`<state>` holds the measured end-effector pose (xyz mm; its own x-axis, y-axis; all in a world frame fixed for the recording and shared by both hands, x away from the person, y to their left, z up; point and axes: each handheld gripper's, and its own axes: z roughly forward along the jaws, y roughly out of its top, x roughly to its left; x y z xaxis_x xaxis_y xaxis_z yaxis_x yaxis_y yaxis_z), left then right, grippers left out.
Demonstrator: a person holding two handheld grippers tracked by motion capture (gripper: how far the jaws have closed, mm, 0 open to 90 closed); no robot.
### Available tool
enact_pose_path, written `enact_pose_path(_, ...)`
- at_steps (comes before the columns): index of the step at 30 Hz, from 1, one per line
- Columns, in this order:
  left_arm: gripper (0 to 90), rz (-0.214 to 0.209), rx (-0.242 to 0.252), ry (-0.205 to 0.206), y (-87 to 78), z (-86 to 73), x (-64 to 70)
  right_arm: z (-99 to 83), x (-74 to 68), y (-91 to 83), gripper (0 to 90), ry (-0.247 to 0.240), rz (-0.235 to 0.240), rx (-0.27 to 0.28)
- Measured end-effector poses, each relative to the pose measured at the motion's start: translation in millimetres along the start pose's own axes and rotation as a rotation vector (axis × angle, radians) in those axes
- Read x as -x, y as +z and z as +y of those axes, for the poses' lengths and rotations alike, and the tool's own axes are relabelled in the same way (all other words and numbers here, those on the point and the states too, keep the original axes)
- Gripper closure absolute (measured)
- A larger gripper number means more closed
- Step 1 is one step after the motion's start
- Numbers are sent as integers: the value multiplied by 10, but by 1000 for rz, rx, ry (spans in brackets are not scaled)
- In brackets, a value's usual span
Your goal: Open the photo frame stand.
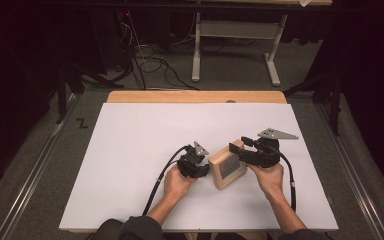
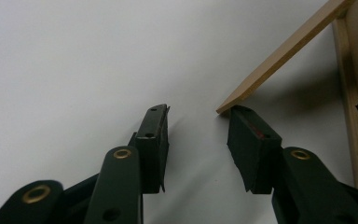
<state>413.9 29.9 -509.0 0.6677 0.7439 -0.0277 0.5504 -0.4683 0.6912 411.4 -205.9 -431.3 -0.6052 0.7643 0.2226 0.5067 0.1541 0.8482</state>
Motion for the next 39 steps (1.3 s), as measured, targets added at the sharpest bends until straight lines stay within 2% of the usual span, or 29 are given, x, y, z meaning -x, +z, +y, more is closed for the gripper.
enact_pose_path(12,559,1,1,-7,-5,-10,-9,37,10,45,371,-4,-2,-19)
enact_pose_path(22,555,1,4,-13,-3,-11,-14,74,2,109,364,14,-2,-49)
enact_pose_path(24,553,2,4,-10,-7,-10,-15,79,2,116,364,-1,-1,-47)
enact_pose_path(32,531,3,9,11,-109,-16,13,86,-2,-12,351,-19,7,-41)
enact_pose_path(39,498,-7,6,39,-284,-78,69,15,82,-146,351,-44,20,-38)
